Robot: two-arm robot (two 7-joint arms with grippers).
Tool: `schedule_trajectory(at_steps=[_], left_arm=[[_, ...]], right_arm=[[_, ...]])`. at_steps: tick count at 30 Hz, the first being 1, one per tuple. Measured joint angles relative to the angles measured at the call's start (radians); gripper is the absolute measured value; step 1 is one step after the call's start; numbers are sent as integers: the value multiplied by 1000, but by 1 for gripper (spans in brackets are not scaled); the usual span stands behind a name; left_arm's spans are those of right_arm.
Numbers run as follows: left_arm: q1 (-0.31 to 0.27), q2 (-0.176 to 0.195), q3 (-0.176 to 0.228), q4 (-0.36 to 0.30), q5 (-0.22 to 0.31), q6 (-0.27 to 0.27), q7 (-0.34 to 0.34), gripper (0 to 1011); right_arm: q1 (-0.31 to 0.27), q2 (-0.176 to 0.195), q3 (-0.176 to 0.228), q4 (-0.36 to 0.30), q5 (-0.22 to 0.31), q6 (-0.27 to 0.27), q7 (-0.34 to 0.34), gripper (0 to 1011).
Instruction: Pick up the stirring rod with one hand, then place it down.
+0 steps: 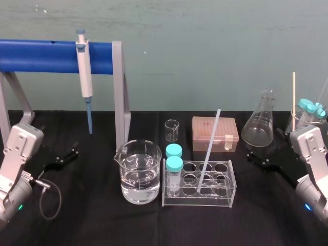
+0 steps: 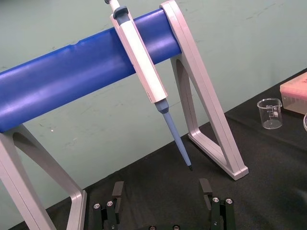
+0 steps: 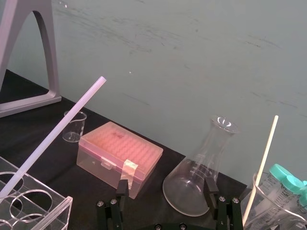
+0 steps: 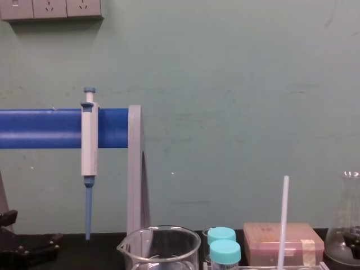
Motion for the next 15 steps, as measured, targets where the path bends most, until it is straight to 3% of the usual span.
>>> schedule_trajectory(at_steps=[15], left_arm=[[0,0,0,0,0,0,0,1000]], right_arm=[[0,0,0,0,0,0,0,1003]])
